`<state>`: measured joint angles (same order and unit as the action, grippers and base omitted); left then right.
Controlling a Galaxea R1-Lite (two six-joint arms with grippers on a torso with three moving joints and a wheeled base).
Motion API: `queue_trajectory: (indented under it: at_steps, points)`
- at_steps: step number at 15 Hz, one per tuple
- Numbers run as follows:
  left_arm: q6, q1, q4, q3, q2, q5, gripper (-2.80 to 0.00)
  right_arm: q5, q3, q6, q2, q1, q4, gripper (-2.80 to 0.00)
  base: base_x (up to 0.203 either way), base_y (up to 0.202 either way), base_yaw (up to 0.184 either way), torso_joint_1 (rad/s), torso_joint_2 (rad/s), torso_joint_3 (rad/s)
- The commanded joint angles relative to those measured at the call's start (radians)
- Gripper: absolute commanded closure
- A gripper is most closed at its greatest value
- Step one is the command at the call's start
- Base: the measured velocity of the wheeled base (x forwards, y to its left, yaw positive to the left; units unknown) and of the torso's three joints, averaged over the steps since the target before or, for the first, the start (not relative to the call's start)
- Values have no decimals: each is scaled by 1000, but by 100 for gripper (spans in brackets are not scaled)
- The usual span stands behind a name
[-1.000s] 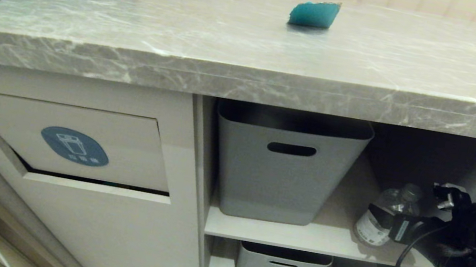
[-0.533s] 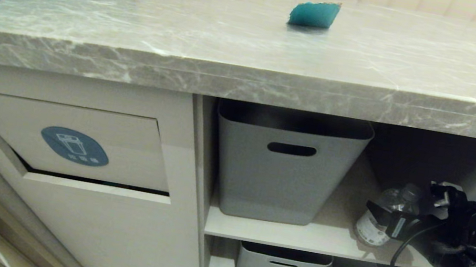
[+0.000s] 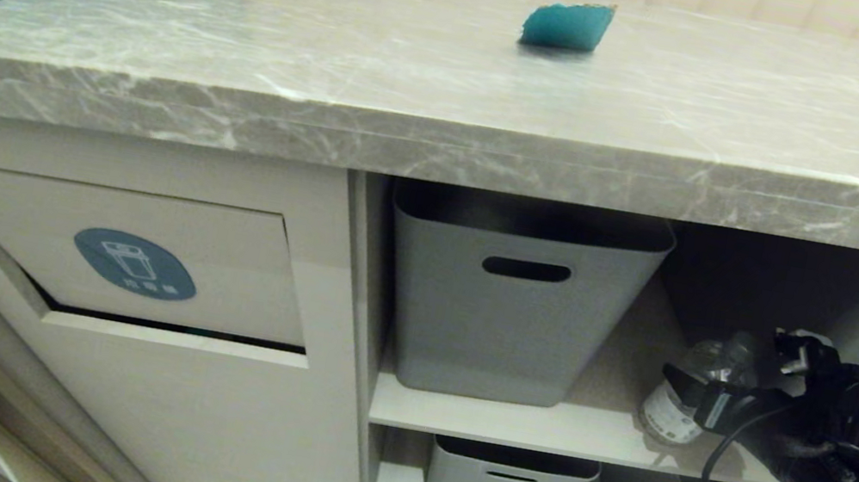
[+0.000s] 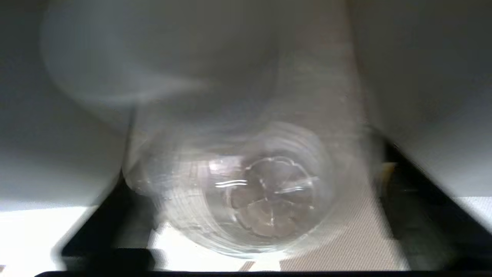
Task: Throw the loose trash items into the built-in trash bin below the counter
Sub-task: Pick up the garbage
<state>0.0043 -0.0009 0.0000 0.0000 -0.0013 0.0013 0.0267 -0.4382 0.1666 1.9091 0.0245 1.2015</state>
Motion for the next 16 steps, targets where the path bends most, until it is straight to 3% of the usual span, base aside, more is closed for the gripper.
queue_trajectory:
  at_steps: [1,9,16]
  points:
    - [0,0,0,0,0,0,0,-14,-17,2,11,0,7,0,0,0,0,0,0,0]
    - [0,-1,0,0,0,0,0,-17,5,13,13,7,7,0,0,0,0,0,0,0]
    - [0,-1,0,0,0,0,0,-7,307,20,-308,110,6,0,0,0,0,0,0,0]
